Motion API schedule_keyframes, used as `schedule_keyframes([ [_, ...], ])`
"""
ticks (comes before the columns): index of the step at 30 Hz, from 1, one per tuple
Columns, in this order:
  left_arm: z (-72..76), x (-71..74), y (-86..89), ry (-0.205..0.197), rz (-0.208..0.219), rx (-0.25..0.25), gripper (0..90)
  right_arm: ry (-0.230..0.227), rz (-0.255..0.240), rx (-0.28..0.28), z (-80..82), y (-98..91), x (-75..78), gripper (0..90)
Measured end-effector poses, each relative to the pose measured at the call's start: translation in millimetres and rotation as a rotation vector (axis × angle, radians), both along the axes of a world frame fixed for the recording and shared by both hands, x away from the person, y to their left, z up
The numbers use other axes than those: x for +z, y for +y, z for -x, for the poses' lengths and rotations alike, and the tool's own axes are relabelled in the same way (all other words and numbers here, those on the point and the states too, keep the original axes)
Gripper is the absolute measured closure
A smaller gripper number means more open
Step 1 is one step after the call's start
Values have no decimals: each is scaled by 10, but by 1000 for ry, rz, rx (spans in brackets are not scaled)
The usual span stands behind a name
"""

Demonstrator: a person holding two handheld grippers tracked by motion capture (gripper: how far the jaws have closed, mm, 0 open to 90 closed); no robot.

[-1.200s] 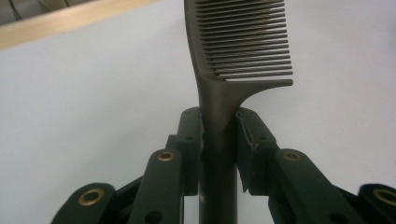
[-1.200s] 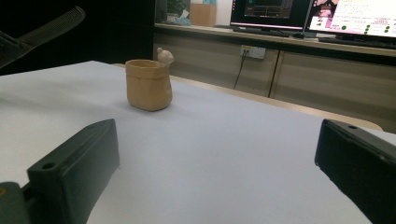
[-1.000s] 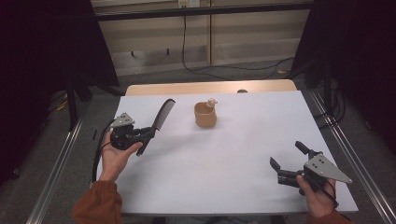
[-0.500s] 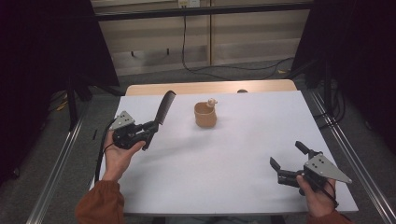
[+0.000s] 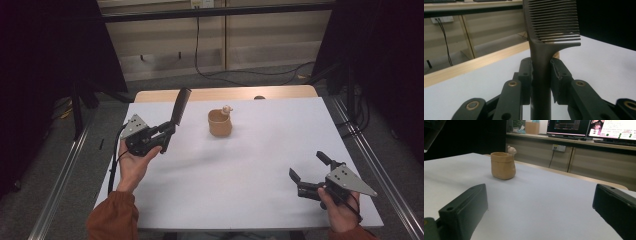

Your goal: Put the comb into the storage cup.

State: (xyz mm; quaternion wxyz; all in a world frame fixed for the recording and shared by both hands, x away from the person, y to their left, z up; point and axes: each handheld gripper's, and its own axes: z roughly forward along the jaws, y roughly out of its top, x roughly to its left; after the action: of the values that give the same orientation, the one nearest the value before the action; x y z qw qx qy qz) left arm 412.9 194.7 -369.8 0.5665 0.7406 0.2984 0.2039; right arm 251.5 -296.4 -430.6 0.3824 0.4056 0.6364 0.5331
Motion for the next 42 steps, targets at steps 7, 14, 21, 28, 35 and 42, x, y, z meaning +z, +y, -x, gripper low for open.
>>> schedule_keyframes([
  [7,-29,39,-102,-6,14,-5,728,0,-2,1,1,0,0,0],
  [14,-67,59,-196,-16,26,-16,727,1,-3,1,3,0,1,0],
  [21,-114,85,-269,-17,47,-14,727,-1,-4,4,1,-4,2,0],
  [28,-194,167,-322,-19,79,-25,727,0,-5,6,6,-4,3,0],
  [35,-256,157,-408,-11,85,-24,727,-3,-10,4,5,-8,4,0],
  [42,-313,144,-505,-38,76,-8,727,-3,-13,6,5,-7,5,0],
])
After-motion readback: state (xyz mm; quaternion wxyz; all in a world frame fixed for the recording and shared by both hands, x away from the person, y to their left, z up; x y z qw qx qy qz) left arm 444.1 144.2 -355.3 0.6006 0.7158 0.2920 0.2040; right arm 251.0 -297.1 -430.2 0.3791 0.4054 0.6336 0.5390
